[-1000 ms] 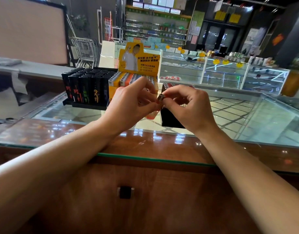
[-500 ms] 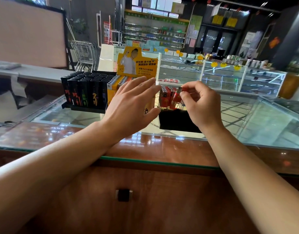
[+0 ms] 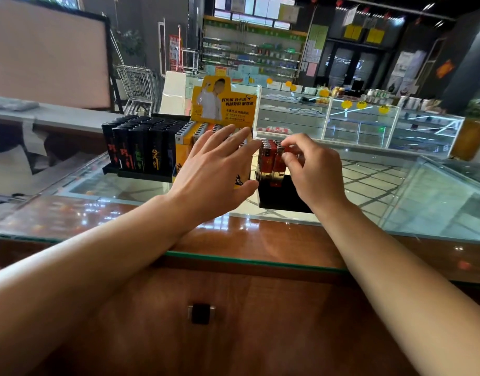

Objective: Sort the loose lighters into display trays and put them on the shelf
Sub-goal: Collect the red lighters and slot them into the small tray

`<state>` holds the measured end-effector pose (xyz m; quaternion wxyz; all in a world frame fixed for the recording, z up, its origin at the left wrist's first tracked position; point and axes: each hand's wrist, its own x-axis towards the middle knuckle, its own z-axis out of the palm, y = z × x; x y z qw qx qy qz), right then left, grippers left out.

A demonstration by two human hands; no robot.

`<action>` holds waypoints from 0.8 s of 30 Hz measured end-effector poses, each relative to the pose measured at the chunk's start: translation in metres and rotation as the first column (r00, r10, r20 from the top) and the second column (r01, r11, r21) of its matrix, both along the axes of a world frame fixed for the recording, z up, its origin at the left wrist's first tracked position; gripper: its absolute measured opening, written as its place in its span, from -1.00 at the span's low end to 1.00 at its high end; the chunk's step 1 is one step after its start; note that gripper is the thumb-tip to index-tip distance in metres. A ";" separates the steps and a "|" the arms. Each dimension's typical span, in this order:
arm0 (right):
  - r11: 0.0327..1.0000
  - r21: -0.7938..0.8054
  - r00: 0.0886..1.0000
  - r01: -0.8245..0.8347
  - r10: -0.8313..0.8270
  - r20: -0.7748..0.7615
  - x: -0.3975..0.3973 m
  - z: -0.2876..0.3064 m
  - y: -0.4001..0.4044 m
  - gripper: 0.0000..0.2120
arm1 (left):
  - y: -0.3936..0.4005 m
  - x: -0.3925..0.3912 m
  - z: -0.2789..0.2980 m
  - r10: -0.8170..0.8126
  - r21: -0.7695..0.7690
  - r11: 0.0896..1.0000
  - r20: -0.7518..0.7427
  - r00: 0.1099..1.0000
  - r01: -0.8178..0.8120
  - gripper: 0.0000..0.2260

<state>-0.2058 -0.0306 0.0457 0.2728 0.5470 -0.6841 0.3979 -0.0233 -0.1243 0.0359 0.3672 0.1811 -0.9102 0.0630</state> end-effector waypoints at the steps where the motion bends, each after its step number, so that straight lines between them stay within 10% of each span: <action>1: 1.000 0.011 0.999 0.011 -0.011 -0.035 -0.001 -0.001 0.000 -0.81 | 0.000 0.000 0.000 0.001 0.002 1.000 0.002 1.000 -0.001 -0.38; 24: 0.957 0.242 0.978 0.160 -0.121 -0.168 0.007 -0.002 0.022 -0.42 | 0.004 0.006 0.000 -0.014 0.009 1.000 0.024 1.000 0.014 -0.41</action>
